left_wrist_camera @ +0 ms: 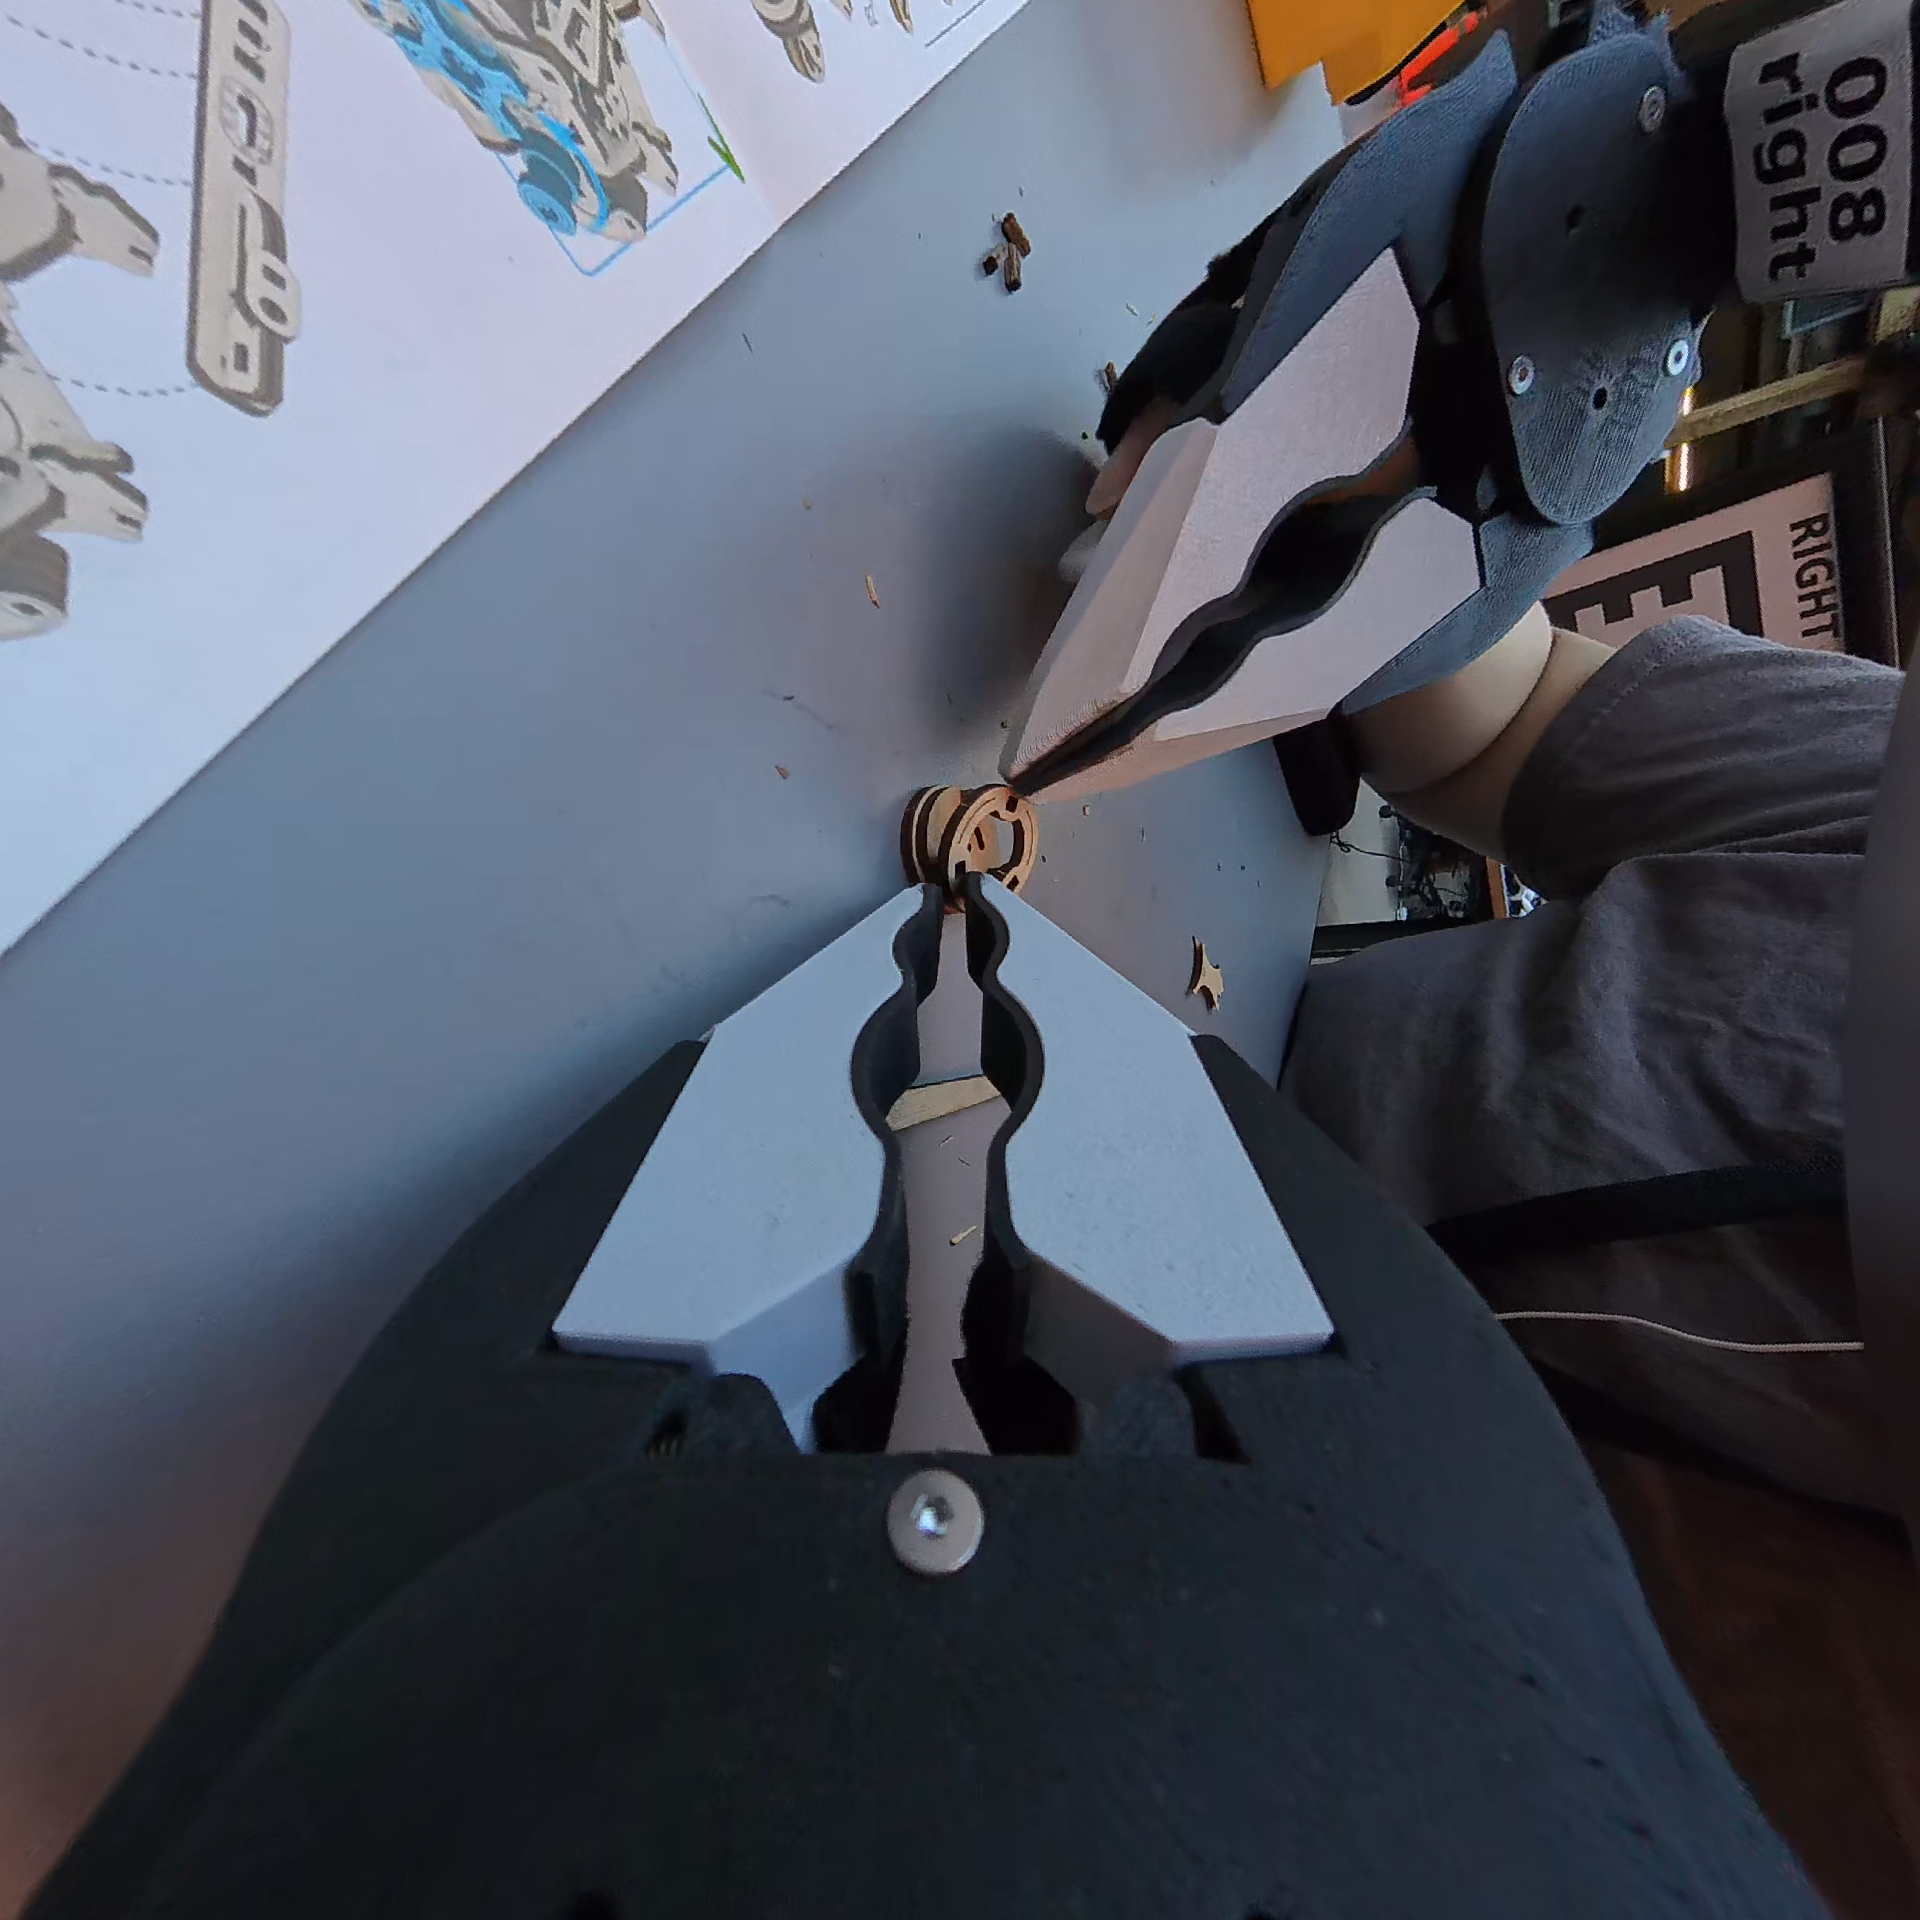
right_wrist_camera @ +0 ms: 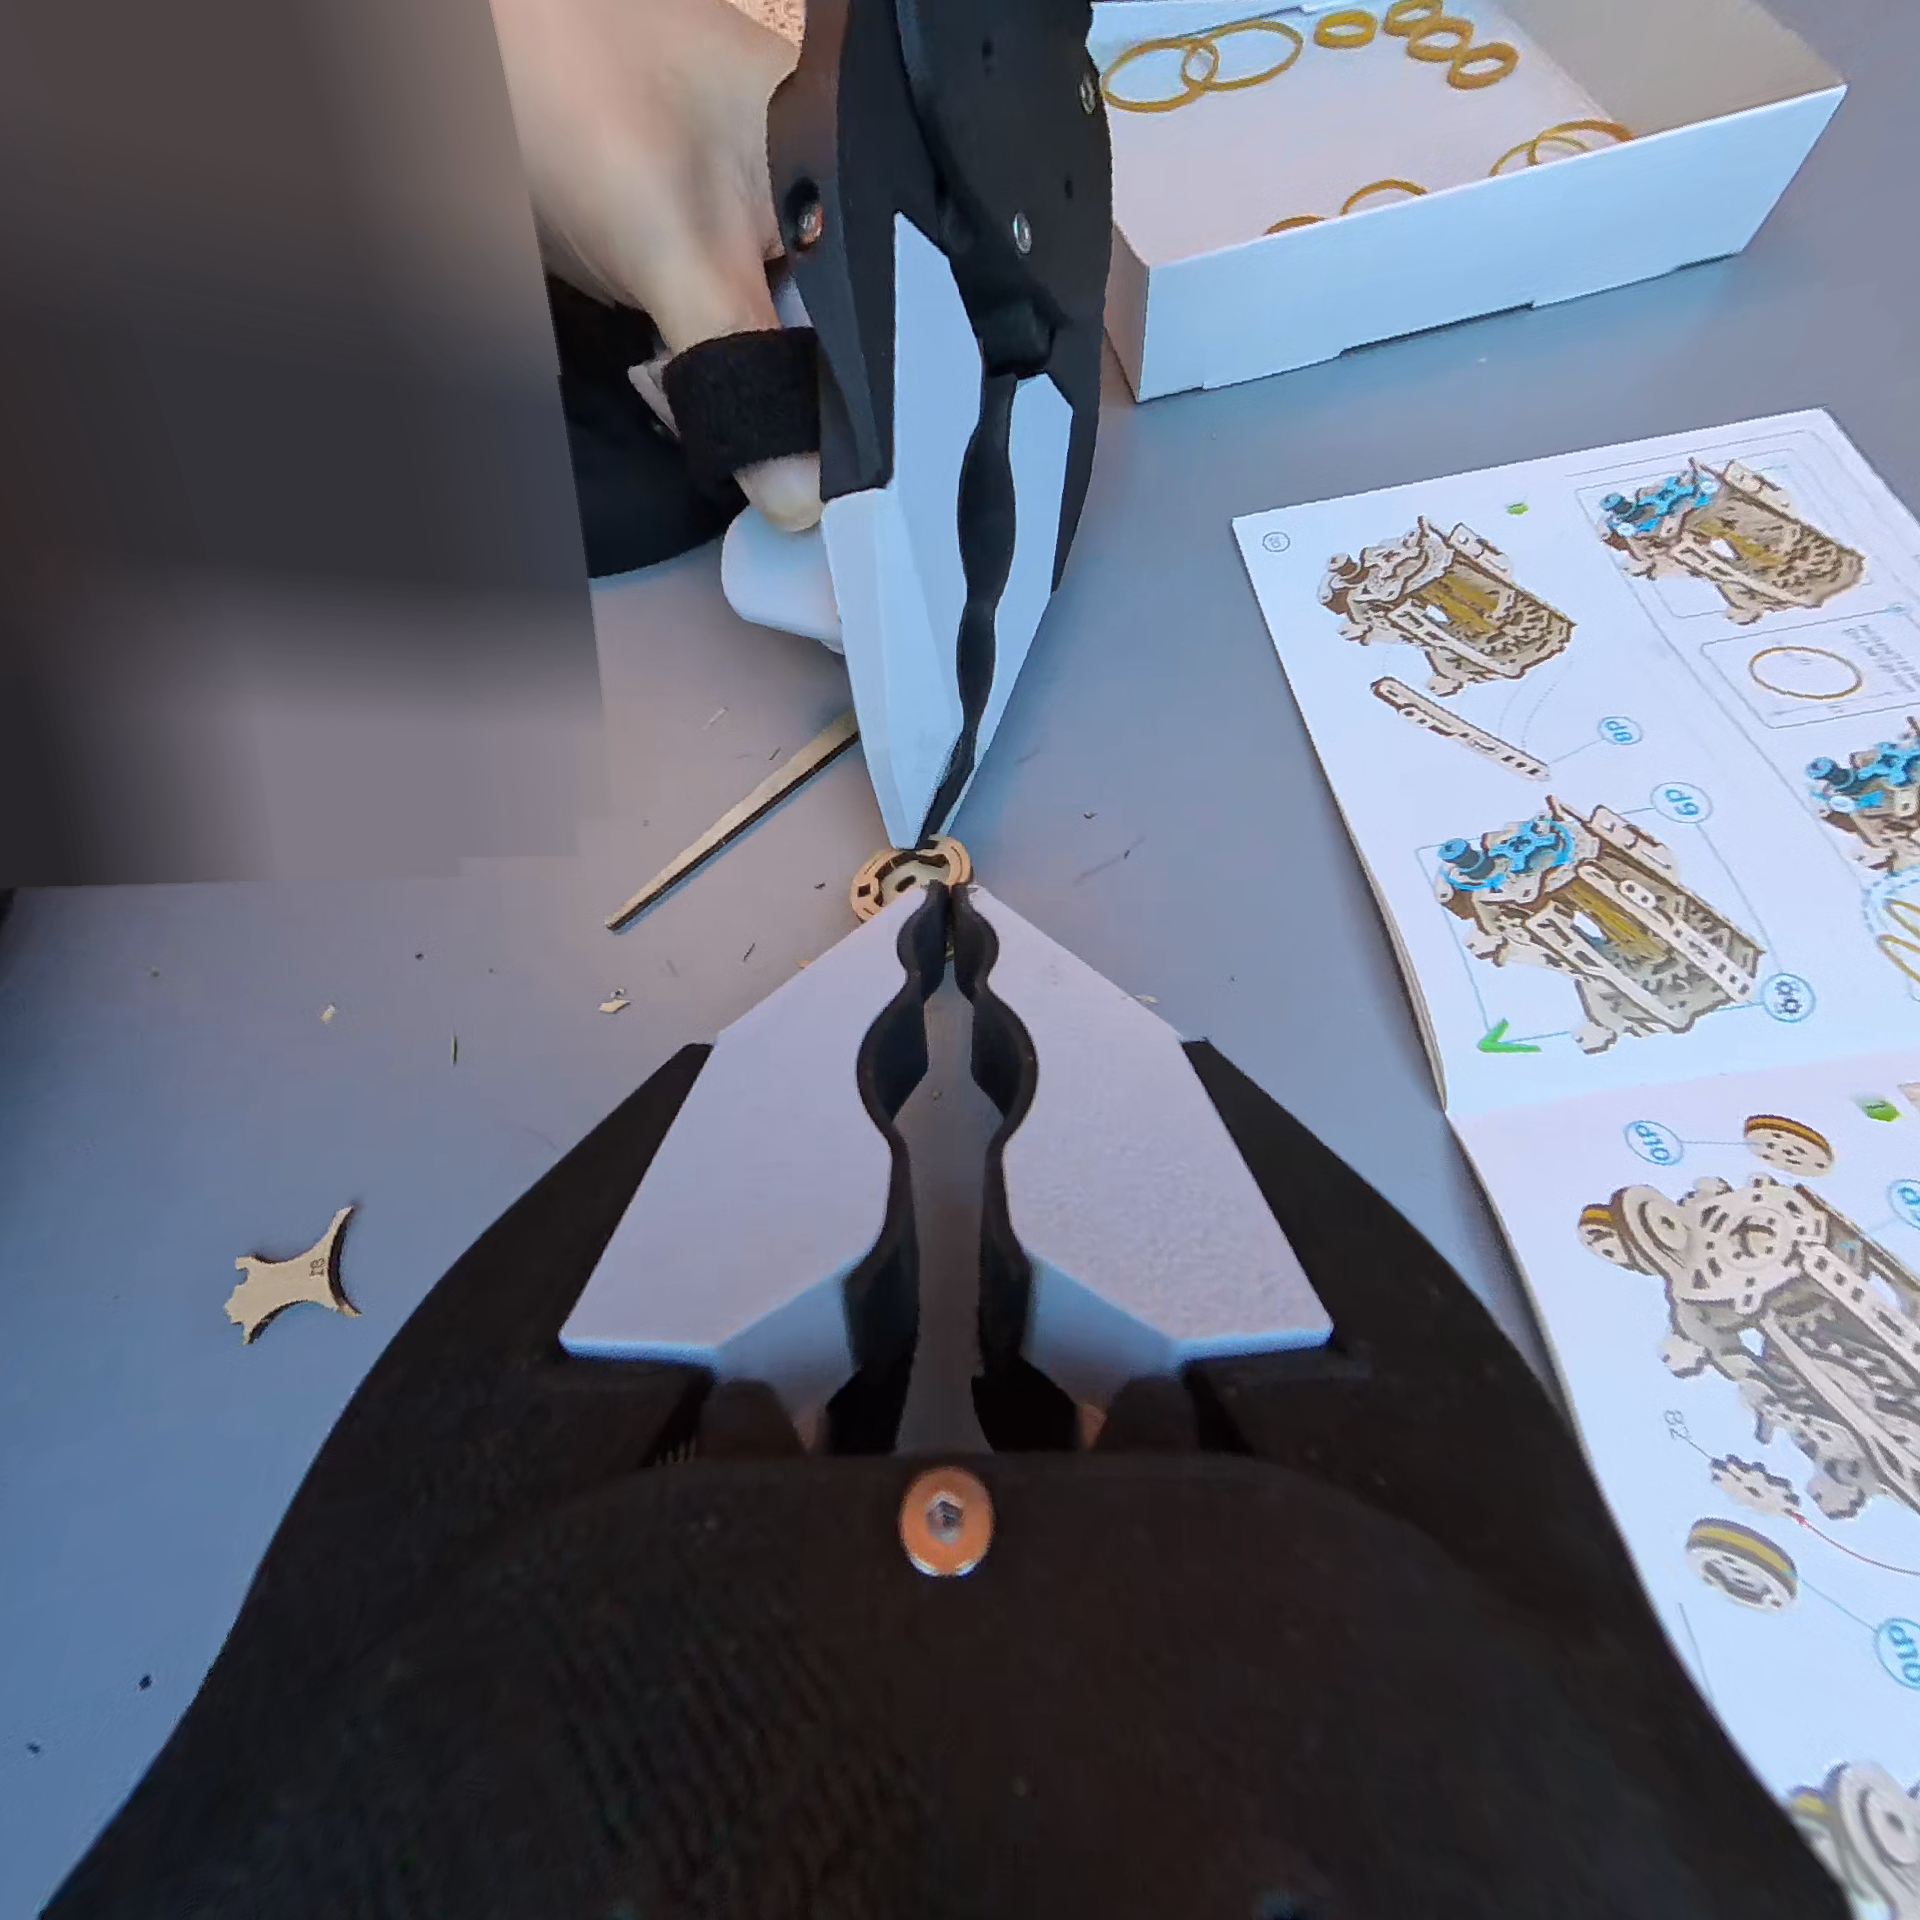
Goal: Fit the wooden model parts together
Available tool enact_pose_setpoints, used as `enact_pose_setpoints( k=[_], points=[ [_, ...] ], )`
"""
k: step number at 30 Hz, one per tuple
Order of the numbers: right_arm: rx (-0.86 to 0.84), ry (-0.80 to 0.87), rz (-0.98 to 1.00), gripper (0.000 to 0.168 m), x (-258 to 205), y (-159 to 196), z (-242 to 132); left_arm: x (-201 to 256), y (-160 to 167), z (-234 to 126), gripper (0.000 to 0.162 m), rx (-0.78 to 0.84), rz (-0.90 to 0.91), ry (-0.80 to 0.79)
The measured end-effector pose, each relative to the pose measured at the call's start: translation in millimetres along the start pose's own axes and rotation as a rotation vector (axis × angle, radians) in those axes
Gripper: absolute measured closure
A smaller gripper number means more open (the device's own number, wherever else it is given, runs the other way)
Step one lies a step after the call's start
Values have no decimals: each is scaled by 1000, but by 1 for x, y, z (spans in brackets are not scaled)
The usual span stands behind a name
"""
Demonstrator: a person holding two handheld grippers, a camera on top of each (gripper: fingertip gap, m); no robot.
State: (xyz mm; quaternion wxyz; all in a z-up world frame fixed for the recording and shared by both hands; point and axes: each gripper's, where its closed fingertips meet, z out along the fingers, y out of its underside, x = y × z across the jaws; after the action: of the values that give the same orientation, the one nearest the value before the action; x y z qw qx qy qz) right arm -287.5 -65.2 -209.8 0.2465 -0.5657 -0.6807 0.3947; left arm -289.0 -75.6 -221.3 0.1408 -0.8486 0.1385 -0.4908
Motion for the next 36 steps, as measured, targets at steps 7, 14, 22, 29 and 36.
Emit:
enact_pose_setpoints(
  k=[7,14,22,29,36],
  points=[
    [-24,-19,36,168,2,7,1,1,-2,0,159,14,7,0],
    [-32,6,1,168,2,7,2,2,0,0,159,3,28,-11],
    [-33,16,7,168,2,6,3,2,0,1,159,1,20,2],
    [-13,14,6,168,2,6,3,2,0,1,160,0,31,-5],
    [-16,7,-8,168,2,5,2,2,0,1,160,-2,-26,39]
  ],
)
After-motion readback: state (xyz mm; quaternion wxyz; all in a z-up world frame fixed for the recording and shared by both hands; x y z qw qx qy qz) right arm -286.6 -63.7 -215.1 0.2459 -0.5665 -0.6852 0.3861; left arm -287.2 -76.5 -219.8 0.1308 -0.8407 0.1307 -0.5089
